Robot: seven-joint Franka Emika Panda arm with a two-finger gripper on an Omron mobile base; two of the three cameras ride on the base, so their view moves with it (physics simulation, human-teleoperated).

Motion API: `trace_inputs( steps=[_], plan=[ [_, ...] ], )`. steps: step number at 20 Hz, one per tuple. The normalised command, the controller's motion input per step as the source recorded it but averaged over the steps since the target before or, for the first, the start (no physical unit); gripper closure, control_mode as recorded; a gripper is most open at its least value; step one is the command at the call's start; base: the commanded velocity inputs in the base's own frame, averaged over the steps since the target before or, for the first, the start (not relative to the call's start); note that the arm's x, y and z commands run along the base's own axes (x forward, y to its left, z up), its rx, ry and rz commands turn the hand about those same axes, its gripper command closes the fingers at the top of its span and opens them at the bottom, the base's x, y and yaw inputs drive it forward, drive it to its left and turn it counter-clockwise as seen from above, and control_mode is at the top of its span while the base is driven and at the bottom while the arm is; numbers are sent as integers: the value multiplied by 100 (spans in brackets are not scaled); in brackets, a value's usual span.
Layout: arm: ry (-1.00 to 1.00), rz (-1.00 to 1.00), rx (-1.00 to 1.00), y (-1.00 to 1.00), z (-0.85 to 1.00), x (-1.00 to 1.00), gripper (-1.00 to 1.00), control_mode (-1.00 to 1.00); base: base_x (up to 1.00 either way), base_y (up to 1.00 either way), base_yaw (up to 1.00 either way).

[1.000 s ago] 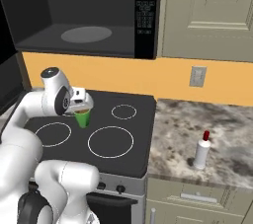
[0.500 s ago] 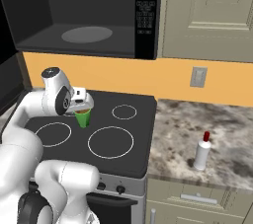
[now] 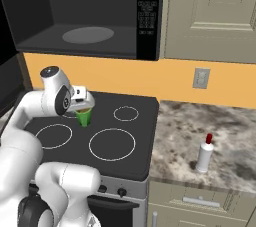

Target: Place the microwavable item in the microwave. Then, close the microwave door and press the start button.

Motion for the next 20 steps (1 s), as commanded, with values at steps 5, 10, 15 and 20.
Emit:
trace_inputs(
  steps=[5, 10, 15, 20],
  plan=[
    [-25, 6, 0, 0, 96, 8, 100, -100, 0, 0, 0],
    [-28, 5, 0, -1, 97, 17, 100, -100, 0, 0, 0],
    [-33, 0, -5, -4, 73, 0, 100, -100, 0, 0, 0],
    [-21, 0, -5, 0, 79, 0, 100, -100, 0, 0, 0]
  ],
)
